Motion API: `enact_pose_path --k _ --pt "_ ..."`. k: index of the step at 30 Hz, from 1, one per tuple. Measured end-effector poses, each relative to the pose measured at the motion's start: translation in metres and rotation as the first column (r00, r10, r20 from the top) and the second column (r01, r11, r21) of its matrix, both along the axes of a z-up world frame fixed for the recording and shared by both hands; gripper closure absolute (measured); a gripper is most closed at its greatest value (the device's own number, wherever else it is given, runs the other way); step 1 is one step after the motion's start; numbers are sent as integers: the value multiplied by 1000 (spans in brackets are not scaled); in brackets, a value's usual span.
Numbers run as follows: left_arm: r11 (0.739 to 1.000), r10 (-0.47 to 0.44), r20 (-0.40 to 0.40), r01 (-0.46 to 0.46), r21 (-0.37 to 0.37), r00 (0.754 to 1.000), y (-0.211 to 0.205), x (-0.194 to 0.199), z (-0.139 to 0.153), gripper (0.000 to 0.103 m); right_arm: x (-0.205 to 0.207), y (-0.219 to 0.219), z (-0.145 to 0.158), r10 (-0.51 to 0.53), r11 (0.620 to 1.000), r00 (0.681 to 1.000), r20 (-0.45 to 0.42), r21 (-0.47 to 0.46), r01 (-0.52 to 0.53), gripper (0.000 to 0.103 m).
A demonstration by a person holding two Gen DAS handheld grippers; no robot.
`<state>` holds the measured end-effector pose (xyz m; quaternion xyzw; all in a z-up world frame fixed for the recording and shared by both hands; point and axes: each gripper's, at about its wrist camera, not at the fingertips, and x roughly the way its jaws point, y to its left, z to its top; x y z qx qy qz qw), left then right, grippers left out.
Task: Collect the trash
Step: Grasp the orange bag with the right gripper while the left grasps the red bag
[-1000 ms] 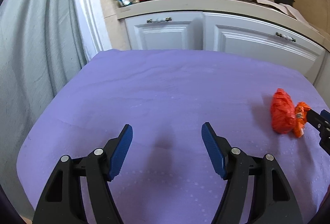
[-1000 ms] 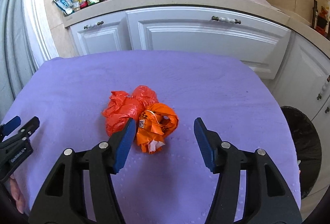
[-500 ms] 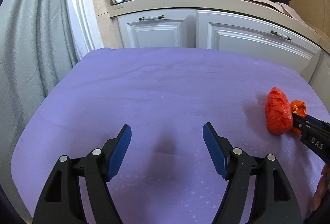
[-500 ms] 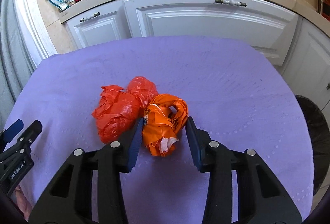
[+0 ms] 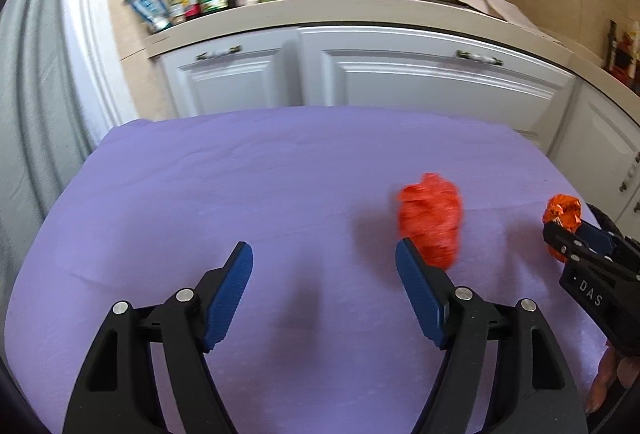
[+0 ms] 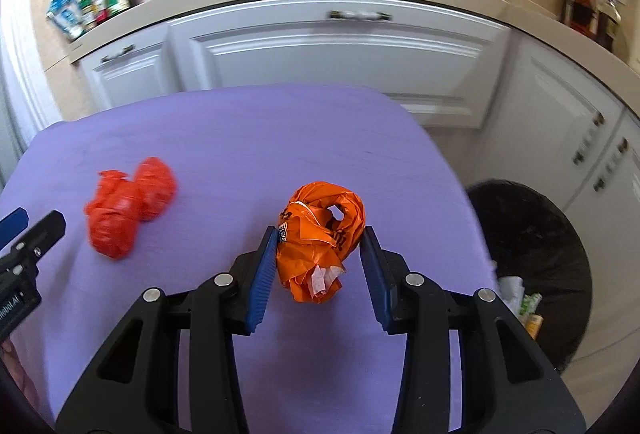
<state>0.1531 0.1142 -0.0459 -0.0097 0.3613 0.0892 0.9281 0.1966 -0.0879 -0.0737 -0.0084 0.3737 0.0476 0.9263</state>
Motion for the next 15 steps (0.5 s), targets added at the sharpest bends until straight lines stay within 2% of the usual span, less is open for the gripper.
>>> enact_pose_path --k 7,15 --pt "998 -62 4 61 7 998 -32 15 -2 30 -2 -38 1 -54 998 999 4 21 54 63" --pt "997 -75 -49 76 21 996 -44 41 -19 29 -2 -47 0 -41 998 999 -3 44 41 63"
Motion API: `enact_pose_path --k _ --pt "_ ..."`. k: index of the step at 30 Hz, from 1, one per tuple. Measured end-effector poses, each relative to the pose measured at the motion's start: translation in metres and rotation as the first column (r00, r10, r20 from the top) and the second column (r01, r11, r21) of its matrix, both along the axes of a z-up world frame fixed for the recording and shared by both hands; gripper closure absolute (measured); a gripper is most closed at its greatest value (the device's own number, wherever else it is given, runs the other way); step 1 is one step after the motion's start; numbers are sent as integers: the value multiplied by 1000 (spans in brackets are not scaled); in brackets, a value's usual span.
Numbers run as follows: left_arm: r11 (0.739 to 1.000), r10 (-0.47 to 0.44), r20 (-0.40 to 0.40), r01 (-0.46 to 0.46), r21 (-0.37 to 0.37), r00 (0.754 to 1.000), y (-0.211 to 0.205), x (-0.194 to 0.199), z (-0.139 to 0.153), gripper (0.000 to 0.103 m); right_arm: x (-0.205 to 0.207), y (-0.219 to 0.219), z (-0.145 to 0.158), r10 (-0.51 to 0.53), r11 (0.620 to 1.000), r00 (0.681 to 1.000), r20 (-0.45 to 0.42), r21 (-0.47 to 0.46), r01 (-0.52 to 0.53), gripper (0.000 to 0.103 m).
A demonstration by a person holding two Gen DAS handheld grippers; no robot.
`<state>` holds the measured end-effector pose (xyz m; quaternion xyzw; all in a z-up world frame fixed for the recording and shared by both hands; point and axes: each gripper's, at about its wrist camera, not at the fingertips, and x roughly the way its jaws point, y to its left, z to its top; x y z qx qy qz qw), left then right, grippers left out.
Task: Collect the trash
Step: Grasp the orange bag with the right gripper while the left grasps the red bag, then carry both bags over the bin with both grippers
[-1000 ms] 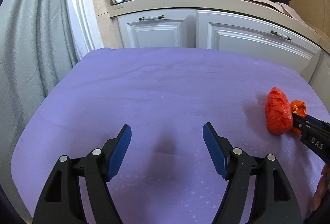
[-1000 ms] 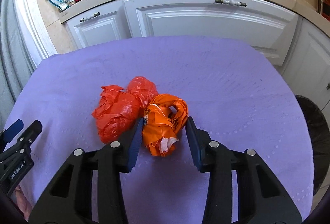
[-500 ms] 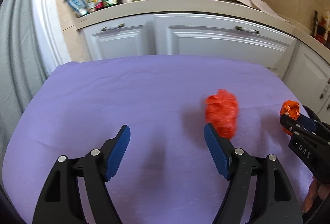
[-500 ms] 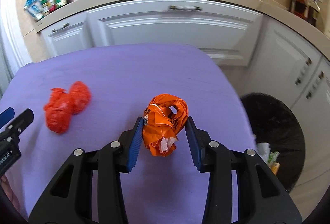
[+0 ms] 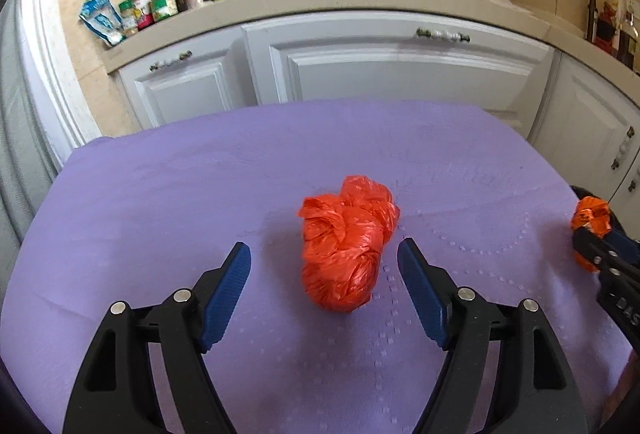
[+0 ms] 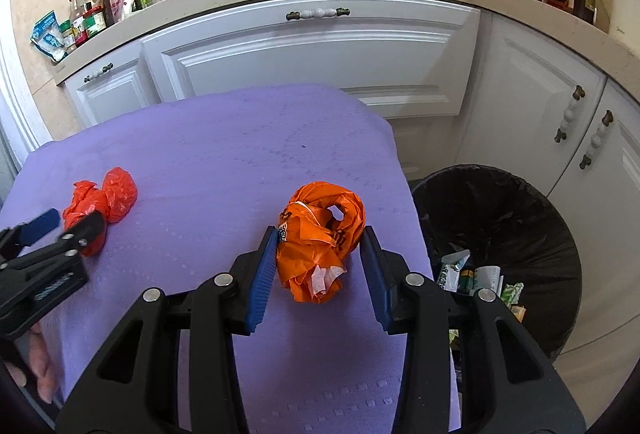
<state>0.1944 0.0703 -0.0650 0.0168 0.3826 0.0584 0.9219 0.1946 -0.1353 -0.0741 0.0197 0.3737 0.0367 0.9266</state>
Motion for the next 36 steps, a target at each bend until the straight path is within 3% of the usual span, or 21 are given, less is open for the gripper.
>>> enact_pose_path --k 3,7,20,36 --pt "1000 -1 -33 0 -20 999 1 7 -8 34 0 1 0 9 1000 1000 -2 1 -9 63" --pt "999 -19 -65 17 -33 998 0 10 -15 62 0 1 -1 13 1000 1000 -3 3 -13 63" --pt "999 -34 -27 33 -39 999 -3 -10 -6 66 -13 2 8 8 1000 1000 27 2 -8 63" --pt "995 -88 57 90 -32 995 -33 -57 28 66 -67 -29 30 -42 999 995 86 12 41 63"
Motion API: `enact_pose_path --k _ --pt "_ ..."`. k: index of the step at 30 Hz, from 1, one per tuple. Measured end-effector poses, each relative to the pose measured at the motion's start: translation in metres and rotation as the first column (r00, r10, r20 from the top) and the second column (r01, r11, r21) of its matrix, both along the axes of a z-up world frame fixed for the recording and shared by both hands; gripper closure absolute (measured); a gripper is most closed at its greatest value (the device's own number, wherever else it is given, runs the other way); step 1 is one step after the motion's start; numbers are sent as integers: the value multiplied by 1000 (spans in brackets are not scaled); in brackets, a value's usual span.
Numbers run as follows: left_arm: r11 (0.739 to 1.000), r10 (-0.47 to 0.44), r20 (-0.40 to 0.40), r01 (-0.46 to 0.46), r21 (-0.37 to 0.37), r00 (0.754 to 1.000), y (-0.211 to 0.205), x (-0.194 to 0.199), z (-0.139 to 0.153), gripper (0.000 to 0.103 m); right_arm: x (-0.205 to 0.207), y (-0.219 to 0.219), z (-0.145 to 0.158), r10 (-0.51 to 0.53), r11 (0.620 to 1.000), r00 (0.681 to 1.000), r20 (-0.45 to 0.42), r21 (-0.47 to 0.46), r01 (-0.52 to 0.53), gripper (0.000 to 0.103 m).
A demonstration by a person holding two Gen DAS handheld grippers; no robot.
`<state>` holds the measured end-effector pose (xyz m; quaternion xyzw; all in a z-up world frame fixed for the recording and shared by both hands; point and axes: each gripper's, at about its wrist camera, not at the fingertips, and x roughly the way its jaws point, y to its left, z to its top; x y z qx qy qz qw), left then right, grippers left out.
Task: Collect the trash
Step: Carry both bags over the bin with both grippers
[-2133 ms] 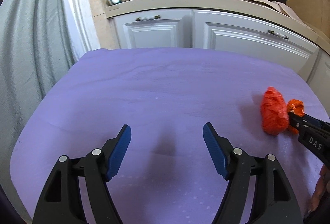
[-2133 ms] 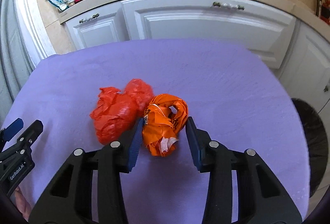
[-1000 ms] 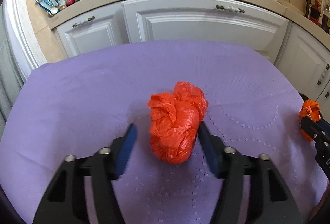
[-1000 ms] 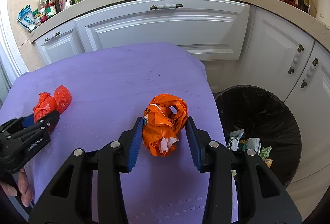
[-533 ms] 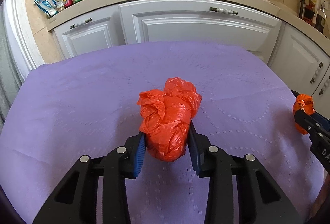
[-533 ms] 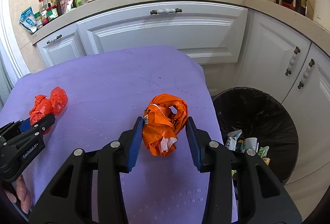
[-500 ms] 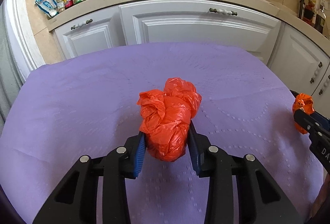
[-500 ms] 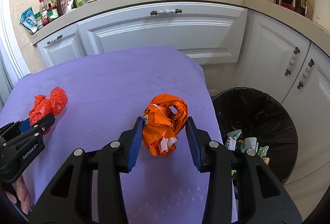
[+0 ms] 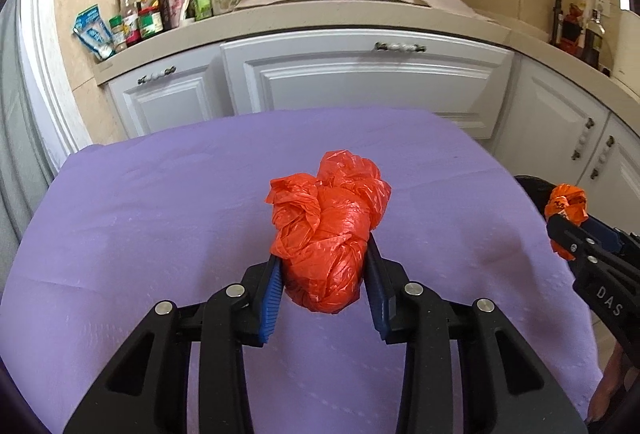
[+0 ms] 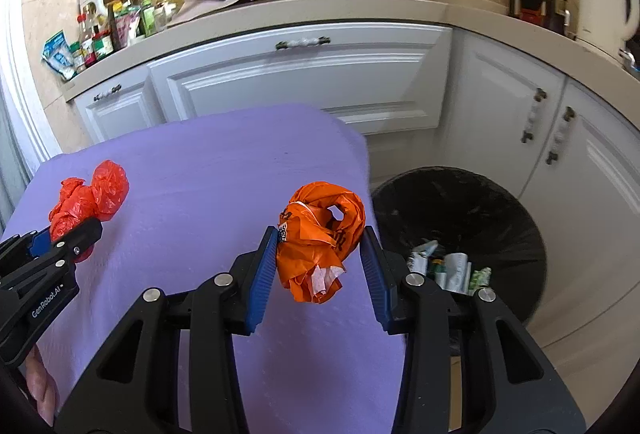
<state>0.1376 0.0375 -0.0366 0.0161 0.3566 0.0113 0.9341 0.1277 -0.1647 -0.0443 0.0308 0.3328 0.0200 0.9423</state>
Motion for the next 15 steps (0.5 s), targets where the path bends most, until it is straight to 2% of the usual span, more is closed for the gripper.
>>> enact_pose_path --k 9,15 --pt "996 -93 28 93 -8 995 -44 -16 9 66 -26 -46 8 -88 996 995 36 -9 89 63" --pt "984 -179 38 179 -4 983 -88 -21 10 66 -37 -97 5 -177 984 983 43 -26 179 63"
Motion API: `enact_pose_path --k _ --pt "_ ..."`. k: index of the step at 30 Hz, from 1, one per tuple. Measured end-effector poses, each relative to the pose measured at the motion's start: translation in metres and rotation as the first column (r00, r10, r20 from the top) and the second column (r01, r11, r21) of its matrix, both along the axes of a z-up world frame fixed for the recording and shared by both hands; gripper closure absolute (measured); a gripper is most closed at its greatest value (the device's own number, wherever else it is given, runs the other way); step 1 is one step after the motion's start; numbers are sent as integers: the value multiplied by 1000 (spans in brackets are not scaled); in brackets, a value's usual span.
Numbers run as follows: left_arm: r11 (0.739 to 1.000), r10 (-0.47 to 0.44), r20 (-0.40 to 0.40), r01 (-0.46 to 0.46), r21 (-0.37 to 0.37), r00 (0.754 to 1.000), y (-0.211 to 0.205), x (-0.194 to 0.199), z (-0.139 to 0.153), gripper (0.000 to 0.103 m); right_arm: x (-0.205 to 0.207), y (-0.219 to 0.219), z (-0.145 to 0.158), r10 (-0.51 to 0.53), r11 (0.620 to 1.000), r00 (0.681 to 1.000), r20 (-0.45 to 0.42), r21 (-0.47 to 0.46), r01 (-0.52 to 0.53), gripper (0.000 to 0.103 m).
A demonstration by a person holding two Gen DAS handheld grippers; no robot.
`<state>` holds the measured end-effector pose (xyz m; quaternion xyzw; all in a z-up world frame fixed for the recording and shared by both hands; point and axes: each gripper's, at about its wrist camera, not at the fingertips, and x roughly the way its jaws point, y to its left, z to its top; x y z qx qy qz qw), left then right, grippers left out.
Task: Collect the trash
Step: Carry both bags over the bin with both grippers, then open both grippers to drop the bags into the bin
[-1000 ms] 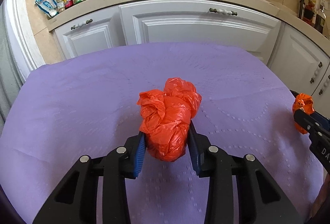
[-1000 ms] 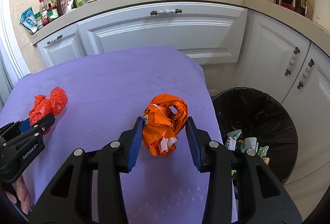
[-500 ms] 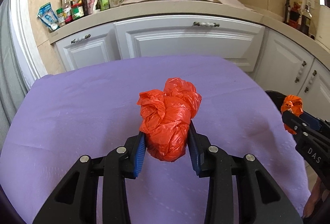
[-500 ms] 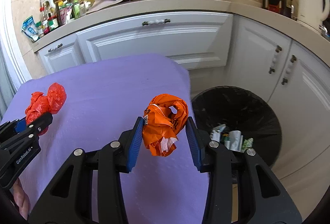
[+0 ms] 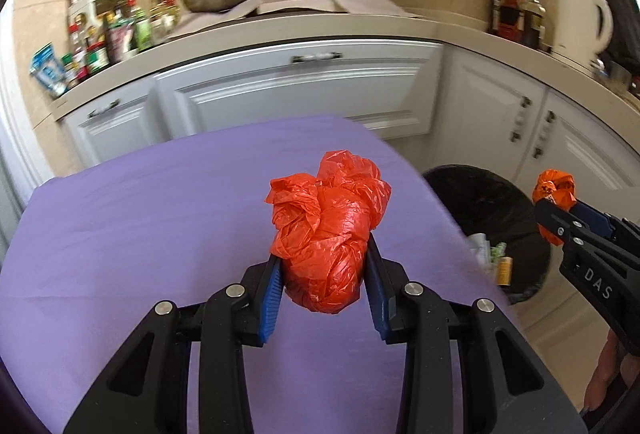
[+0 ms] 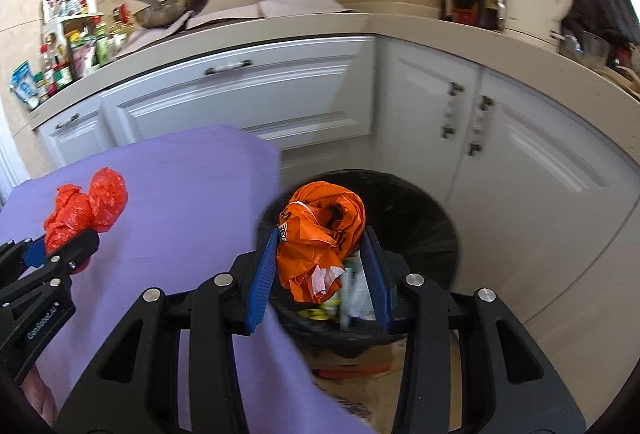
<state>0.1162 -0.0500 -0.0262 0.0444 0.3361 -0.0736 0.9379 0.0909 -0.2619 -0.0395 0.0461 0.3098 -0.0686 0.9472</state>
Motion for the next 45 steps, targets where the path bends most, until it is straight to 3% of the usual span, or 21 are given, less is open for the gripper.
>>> enact_pose_path --k 8,17,32,34,38,45 --pt "996 -88 20 88 10 996 -53 -1 -2 66 1 -41 -13 -51 999 999 -12 9 51 63" --pt "990 -135 -33 136 44 990 -99 12 -23 65 18 -58 -36 -40 999 998 -45 25 41 62" --pt "985 -145 -149 157 73 978 -135 51 -52 64 53 -76 -67 -64 997 994 -90 30 67 60" --pt "984 -146 -161 160 75 976 -138 55 -54 61 55 -79 -68 -71 997 994 -87 34 74 50" --pt "981 -158 -175 175 86 972 -143 57 -56 53 55 -79 -67 -76 996 993 -86 34 79 50" --pt "983 -153 -165 167 73 974 -141 55 -55 49 45 -81 -58 -95 994 993 -75 40 98 49"
